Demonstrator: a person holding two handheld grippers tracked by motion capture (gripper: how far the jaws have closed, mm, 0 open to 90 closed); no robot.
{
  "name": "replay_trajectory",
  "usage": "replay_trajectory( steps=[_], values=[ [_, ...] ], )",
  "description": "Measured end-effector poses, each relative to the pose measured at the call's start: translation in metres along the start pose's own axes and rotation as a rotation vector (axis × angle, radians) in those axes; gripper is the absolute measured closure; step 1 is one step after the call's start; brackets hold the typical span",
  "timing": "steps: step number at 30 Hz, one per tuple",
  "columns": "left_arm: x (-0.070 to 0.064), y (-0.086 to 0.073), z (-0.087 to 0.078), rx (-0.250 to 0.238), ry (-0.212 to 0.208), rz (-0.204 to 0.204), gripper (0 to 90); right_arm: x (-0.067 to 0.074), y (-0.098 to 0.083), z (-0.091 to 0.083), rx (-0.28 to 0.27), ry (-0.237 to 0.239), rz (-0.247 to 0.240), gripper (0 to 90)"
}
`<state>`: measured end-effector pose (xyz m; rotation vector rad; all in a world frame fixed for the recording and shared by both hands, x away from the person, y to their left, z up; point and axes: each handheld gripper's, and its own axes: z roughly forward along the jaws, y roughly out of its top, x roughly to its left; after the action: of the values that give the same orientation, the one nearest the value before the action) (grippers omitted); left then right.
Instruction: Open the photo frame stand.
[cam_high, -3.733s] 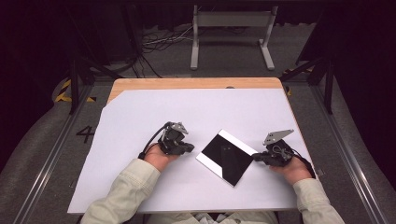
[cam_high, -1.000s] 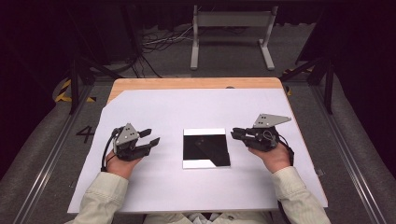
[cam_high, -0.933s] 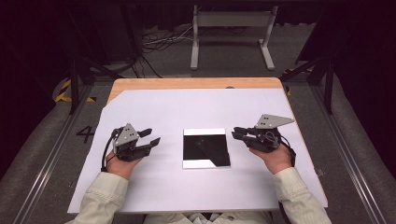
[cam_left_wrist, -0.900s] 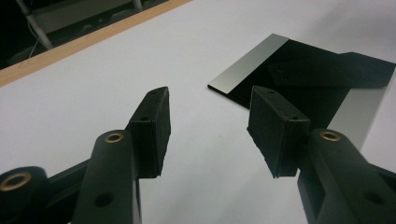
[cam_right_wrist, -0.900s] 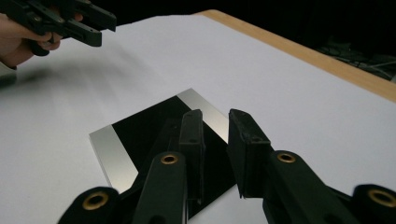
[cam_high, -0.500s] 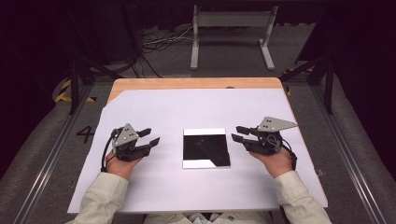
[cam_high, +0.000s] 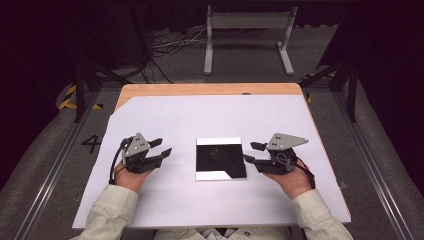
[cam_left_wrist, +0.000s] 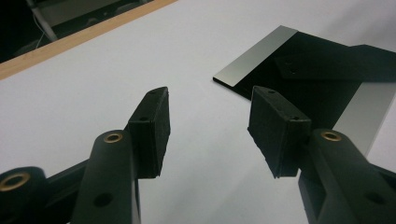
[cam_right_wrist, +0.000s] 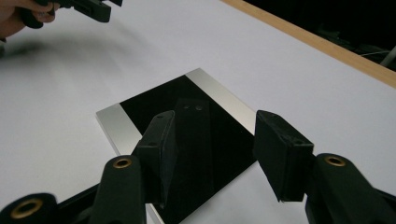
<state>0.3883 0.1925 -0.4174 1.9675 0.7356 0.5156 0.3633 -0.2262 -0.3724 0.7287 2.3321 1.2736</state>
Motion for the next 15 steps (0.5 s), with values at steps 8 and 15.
replay_trajectory(
  steps=[8,15],
  values=[
    [0.0,-0.001,0.001,0.008,-0.005,0.001,48.5,0.006,0.001,0.008,0.095,0.011,-0.002,47.7],
    [0.0,-0.001,0.001,0.01,-0.001,-0.002,48.5,0.005,-0.003,0.015,0.162,0.029,0.017,47.2]
  ],
)
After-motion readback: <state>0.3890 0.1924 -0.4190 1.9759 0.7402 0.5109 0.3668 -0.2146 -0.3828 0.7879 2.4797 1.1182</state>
